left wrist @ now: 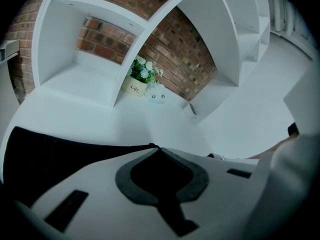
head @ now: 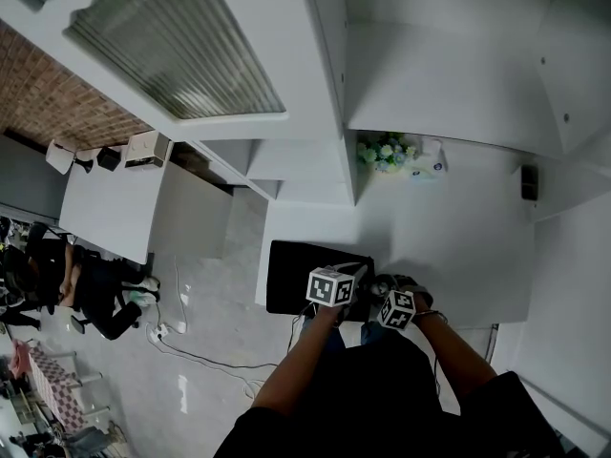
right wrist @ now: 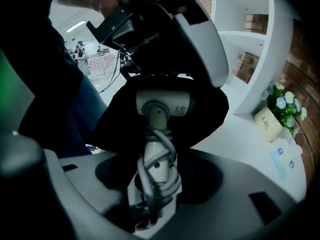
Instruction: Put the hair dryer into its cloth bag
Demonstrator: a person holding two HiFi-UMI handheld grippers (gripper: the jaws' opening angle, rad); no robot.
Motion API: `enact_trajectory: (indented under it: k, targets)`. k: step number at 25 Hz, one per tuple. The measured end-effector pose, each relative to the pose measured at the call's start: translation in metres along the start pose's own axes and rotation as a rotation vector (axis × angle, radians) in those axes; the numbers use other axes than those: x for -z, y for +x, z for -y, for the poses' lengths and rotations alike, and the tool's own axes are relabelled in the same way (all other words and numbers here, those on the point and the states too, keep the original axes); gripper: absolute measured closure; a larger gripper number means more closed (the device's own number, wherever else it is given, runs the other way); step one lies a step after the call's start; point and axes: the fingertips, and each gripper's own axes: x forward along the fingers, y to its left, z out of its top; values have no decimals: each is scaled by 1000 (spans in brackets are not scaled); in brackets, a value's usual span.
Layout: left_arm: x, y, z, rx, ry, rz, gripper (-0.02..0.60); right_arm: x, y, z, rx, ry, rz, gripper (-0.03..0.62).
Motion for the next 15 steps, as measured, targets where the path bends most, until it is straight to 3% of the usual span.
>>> enact_trajectory:
  k: [4,10,15]
  targets:
    - [4,1,1,-2,14,-24,556,-6,-10,0,-17,116,1,322]
    - [4,1,2,6,3,-10,556,-1,-42,0,-7,136,49,307]
    - [3,-3,3,-8,-17,8,556,28,-41,0,2,142,-9,307]
